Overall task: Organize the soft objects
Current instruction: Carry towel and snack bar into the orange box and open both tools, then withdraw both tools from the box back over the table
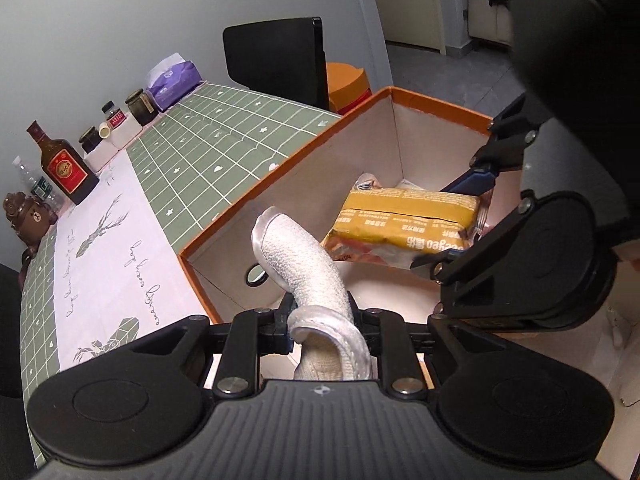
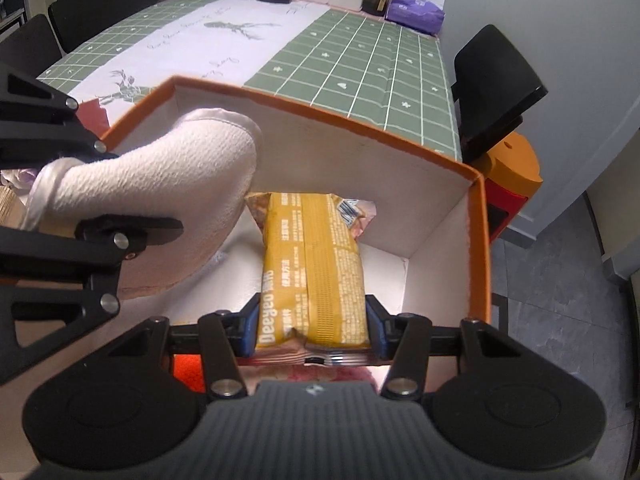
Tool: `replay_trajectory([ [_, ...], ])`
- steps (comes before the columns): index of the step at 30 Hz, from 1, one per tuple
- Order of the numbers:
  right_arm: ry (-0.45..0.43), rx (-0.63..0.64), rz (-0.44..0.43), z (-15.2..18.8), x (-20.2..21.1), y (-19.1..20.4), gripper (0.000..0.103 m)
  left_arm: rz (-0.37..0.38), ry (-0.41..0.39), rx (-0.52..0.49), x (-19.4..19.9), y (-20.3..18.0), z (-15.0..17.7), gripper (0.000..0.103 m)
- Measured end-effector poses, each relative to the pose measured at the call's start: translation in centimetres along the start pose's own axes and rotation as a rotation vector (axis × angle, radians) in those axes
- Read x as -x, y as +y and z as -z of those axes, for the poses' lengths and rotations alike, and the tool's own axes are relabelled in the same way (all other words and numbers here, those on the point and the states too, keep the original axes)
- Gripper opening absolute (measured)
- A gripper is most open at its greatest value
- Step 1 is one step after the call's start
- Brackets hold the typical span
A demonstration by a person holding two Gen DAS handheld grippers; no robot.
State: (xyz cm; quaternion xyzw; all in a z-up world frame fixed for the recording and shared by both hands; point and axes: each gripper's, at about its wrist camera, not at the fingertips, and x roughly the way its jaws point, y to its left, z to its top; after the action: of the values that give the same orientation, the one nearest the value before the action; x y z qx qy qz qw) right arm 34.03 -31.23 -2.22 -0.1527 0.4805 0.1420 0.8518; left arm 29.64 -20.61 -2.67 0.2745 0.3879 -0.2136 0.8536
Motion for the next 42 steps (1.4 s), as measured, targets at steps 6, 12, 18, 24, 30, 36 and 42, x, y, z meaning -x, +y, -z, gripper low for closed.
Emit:
replay_trajectory([
  [6,0.031,0.048,0.029,0.0,-1.1,0.6,0.051,0.004,0.011,-0.006,-0.2,-0.2,0.2,0.038],
  [12,0.034,0.055,0.037,0.1,-0.7,0.5,0.053,0.026,-0.003,0.022,0.3,0.4,0.2,0.049],
  [18,0.018,0.081,0.062,0.5,1.0,1.0,0.063,0.054,-0.026,0.025,1.9,0.8,0.4,0.059],
  [24,-0.012,0.084,0.086,0.9,2.9,1.1,0.068,0.074,-0.06,0.07,3.6,1.4,0.6,0.068],
  [30,-0.056,0.073,0.053,1.2,5.4,1.9,0.068,0.033,-0.124,0.085,5.7,1.4,0.3,0.067],
  [36,-0.13,0.052,-0.039,0.9,8.3,3.7,0.051,-0.034,-0.166,0.101,7.4,1.9,0.6,0.023],
  [42,-0.185,0.073,-0.128,0.3,9.7,6.5,0.05,-0.063,-0.2,0.142,8.2,2.7,1.5,0.015],
])
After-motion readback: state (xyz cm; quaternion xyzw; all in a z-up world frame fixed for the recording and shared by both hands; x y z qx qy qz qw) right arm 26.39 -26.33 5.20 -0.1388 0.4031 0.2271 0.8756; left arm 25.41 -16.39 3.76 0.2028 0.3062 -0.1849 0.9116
